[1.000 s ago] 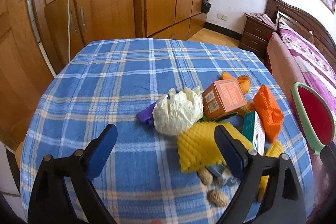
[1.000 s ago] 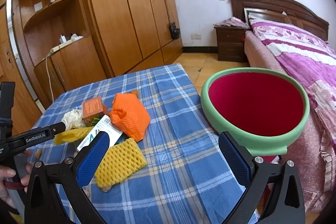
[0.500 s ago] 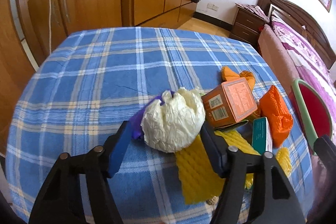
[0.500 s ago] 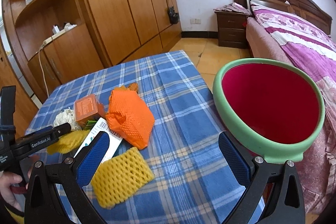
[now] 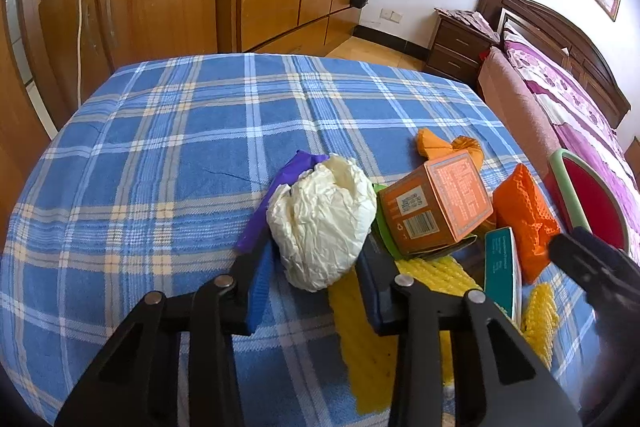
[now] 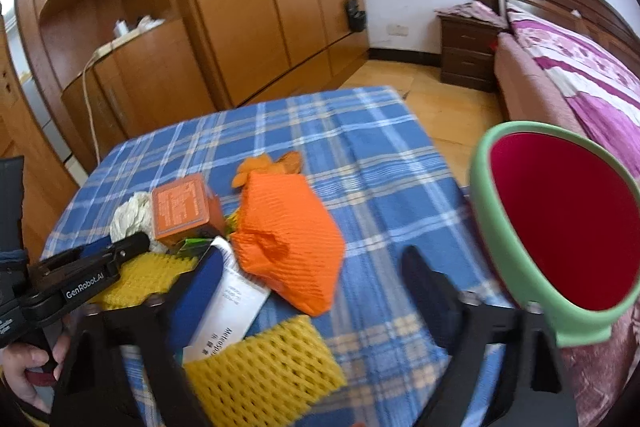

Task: Collect trash
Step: 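Reach the right tool to the orange foam net while the left tool reaches the white plastic bag, then close the right tool on the orange foam net while the left tool grips the white bag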

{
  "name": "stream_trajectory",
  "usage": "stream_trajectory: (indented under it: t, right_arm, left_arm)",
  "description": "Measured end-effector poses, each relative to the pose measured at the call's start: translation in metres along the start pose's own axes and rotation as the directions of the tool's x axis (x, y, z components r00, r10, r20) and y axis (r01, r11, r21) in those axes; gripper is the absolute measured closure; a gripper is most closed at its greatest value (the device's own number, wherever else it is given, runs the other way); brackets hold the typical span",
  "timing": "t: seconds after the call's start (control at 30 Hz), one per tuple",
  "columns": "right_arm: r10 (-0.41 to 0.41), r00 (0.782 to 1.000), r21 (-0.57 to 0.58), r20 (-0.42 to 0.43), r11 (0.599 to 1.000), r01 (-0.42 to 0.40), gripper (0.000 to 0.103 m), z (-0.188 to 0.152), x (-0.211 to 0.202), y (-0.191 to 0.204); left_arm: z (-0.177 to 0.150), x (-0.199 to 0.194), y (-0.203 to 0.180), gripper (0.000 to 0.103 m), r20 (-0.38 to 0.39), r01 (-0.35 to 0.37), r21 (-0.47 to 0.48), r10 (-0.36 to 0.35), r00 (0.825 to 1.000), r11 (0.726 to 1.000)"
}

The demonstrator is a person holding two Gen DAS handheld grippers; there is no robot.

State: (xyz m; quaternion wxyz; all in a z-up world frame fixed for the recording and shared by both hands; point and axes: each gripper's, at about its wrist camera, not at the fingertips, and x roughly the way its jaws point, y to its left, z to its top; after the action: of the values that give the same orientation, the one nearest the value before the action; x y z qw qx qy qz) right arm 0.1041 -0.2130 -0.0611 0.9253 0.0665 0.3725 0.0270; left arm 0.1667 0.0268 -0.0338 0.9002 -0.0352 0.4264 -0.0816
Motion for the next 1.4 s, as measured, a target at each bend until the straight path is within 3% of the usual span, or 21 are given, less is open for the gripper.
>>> stream_trajectory:
  t: [0.33,0.47,0.97,1.13,1.2,1.27,1.33,1.4]
  right_arm:
    - [0.033,0.998,-0.04,-0.06,0.999,-0.035,0.088,-0.002,0.017,0.007]
    - [0.048,0.998,-0.026,-0.029,0.998,-0.049,0.096,-0.001,0.008,0.002]
    - [0.084,0.989,0.04,0.122,0.995,-0.09,0.099,-0.002,-0.054,-0.02]
    - [0.081,0.988,0.048,0.133,0.995,-0.088,0.098,-0.001,-0.062,-0.024]
    - [0.084,0.989,0.053,0.12,0.994,-0.091,0.093,-0.001,-0.059,-0.025]
    - [0.098,0.989,0.06,0.108,0.993,-0.105,0.071,-0.001,-0.056,-0.025]
    - [0.107,0.989,0.064,0.106,0.991,-0.115,0.063,-0.002,-0.053,-0.026]
    - [0.109,0.989,0.055,0.097,0.992,-0.114,0.062,-0.002,-0.05,-0.024]
  left_arm:
    - [0.001,-0.004,-0.001,0.071,0.009,-0.008,-0.007,0.008,1.0,1.0]
    - [0.002,-0.015,-0.002,0.072,0.026,-0.006,-0.019,0.006,1.0,1.0]
    - [0.004,-0.075,-0.031,0.072,0.137,0.03,0.0,-0.03,0.99,1.0]
    - [0.003,-0.088,-0.043,0.072,0.166,0.026,0.015,-0.028,0.986,1.0]
    - [0.002,-0.089,-0.043,0.072,0.168,0.019,0.011,-0.021,0.986,1.0]
    - [0.002,-0.088,-0.041,0.072,0.167,0.014,0.0,-0.014,0.986,1.0]
    - [0.001,-0.086,-0.038,0.072,0.163,0.006,-0.013,-0.004,0.987,1.0]
    - [0.0,-0.084,-0.034,0.072,0.16,-0.006,-0.026,0.01,0.987,1.0]
